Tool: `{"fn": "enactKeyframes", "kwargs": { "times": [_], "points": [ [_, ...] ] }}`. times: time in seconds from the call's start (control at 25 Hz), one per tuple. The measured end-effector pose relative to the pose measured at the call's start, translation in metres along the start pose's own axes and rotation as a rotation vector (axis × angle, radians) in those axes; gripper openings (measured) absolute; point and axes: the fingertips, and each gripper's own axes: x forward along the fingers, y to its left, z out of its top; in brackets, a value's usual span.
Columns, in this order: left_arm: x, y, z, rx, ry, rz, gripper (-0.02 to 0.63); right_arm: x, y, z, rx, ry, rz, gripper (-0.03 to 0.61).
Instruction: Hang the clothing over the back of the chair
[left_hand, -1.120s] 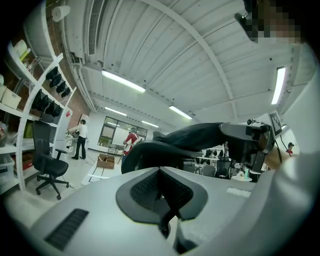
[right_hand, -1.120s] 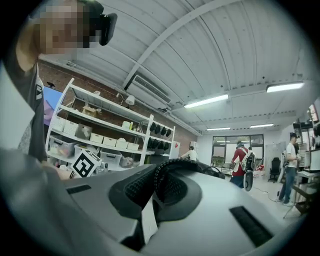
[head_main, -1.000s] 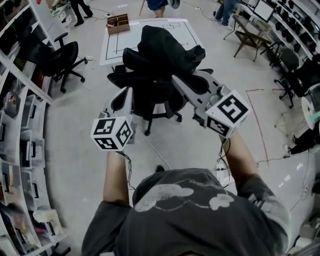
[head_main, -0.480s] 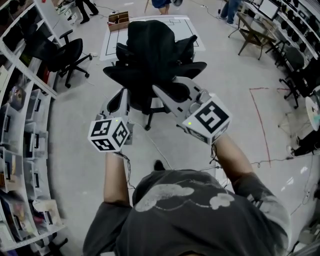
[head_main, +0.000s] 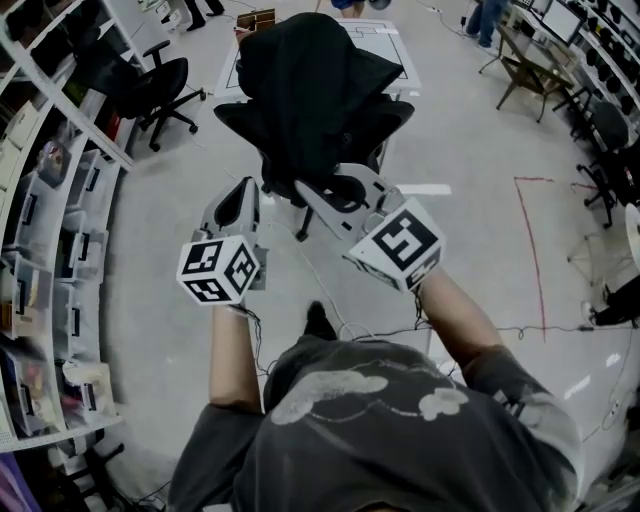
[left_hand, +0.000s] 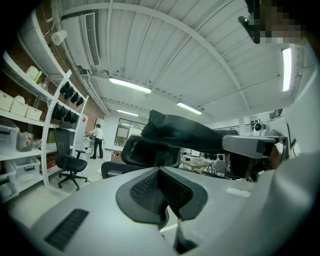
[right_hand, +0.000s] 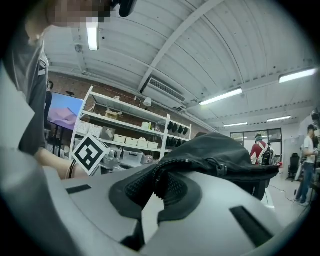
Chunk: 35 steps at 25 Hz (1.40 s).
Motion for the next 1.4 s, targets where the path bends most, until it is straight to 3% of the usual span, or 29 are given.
{"fn": "enactKeyframes", "kwargs": {
  "times": [0.12,0.32,0.44,0.6,0.76,1.04,1.2,1.32,1.4],
  "points": [
    [-0.019,-0.004,-0.008,-0.004,0.007,0.024,0.001,-0.009,0.012,-0.008,-0.010,0.005,-0.002,-0.002],
    [-0.045,-0.014,-0.019,-0.011,0.023,0.050,0.002,-0.023,0.042,-0.018,-0.130,0.045,-0.004,-0.002],
    [-0.054,-0.021,-0.024,-0.013,0.028,0.060,0.002,-0.032,0.051,-0.025,-0.100,0.043,0.002,-0.002],
    [-0.058,-0.028,-0.028,-0.009,0.034,0.061,0.002,-0.043,0.036,-0.036,-0.023,0.043,-0.057,0.000],
    [-0.059,-0.033,-0.028,-0.005,0.038,0.055,0.002,-0.050,0.028,-0.043,-0.063,0.053,-0.128,0.002],
    [-0.065,-0.040,-0.036,-0.008,0.049,0.039,0.002,-0.059,0.020,-0.066,-0.016,0.095,-0.217,0.119],
    [-0.068,-0.045,-0.038,-0.005,0.050,0.032,0.002,-0.068,0.006,-0.076,-0.034,0.104,-0.310,0.227],
    [-0.070,-0.049,-0.038,-0.005,0.047,0.026,0.002,-0.079,0.000,-0.081,-0.022,0.116,-0.381,0.255],
    [-0.072,-0.051,-0.040,-0.007,0.048,0.022,0.002,-0.083,0.002,-0.086,-0.007,0.126,-0.380,0.259]
  ]
}}
